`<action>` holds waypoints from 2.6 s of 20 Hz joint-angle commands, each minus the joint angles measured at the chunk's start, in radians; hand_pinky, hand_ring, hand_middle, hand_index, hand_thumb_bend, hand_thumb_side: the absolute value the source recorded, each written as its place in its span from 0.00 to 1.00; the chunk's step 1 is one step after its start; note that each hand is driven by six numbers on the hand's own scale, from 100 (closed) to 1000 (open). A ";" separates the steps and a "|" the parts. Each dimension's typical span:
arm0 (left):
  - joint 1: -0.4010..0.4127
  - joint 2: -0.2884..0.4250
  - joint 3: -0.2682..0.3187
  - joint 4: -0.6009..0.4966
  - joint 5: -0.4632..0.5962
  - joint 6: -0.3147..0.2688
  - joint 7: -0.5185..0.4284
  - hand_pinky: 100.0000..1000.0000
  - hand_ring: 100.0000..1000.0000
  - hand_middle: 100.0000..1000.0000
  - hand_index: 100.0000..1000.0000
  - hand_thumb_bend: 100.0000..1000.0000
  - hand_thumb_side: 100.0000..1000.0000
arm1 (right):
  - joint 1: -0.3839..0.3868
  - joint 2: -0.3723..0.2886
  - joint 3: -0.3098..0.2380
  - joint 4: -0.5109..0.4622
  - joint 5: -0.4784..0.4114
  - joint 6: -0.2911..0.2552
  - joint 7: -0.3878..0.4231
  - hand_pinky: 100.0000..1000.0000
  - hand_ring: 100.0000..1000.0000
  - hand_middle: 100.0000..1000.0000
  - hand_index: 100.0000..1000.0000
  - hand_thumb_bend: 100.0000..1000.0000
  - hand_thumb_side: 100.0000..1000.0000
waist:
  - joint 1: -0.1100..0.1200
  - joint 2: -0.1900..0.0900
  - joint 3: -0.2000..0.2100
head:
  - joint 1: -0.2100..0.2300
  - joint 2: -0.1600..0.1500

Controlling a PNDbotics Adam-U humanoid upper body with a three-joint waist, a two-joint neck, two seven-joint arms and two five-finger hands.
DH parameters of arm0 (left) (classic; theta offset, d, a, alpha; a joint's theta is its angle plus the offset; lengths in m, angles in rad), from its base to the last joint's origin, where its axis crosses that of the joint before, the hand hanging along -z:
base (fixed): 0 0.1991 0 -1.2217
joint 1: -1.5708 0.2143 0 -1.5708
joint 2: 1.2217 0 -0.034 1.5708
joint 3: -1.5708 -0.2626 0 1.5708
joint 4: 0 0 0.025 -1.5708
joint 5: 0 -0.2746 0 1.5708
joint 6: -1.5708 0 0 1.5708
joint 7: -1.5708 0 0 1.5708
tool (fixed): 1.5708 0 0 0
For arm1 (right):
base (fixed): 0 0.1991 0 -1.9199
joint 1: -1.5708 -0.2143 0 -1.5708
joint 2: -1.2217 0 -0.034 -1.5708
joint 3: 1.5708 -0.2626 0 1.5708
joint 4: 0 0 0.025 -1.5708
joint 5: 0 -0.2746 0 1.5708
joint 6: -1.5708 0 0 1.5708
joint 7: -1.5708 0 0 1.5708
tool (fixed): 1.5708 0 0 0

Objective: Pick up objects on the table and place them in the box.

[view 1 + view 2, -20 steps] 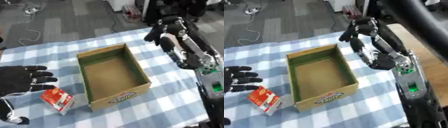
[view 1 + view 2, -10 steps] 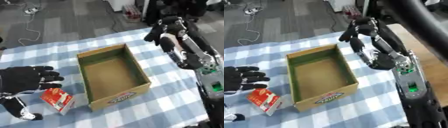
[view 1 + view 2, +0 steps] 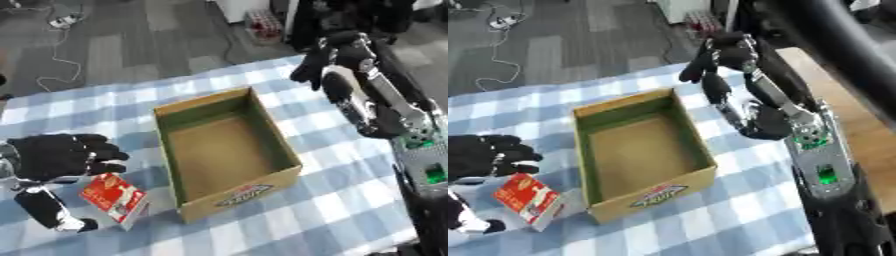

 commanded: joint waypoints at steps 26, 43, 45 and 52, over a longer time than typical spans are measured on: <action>-0.086 -0.054 -0.037 0.047 0.033 -0.163 -0.398 1.00 1.00 1.00 1.00 0.34 0.82 | -0.019 -0.004 -0.005 -0.013 -0.009 -0.002 0.003 0.31 0.26 0.41 0.61 0.00 1.00 | 0.001 -0.008 -0.001 | 0.007 -0.017; -0.090 -0.037 -0.062 0.048 -0.055 -0.185 -0.436 1.00 1.00 1.00 1.00 0.29 0.71 | -0.018 -0.006 -0.004 -0.013 -0.012 -0.003 0.006 0.31 0.26 0.41 0.61 0.00 1.00 | 0.002 -0.008 -0.001 | 0.006 -0.012; -0.091 -0.036 -0.064 0.048 -0.063 -0.189 -0.429 1.00 1.00 1.00 1.00 0.30 0.71 | -0.018 -0.006 -0.004 -0.013 -0.012 -0.003 0.007 0.31 0.26 0.41 0.61 0.00 1.00 | 0.002 -0.008 -0.001 | 0.006 -0.013; -0.089 -0.032 -0.077 0.047 -0.080 -0.216 -0.405 1.00 1.00 1.00 1.00 0.30 0.71 | -0.019 -0.006 -0.004 -0.013 -0.013 -0.003 0.007 0.31 0.26 0.41 0.61 0.00 1.00 | 0.003 -0.008 -0.002 | 0.006 -0.014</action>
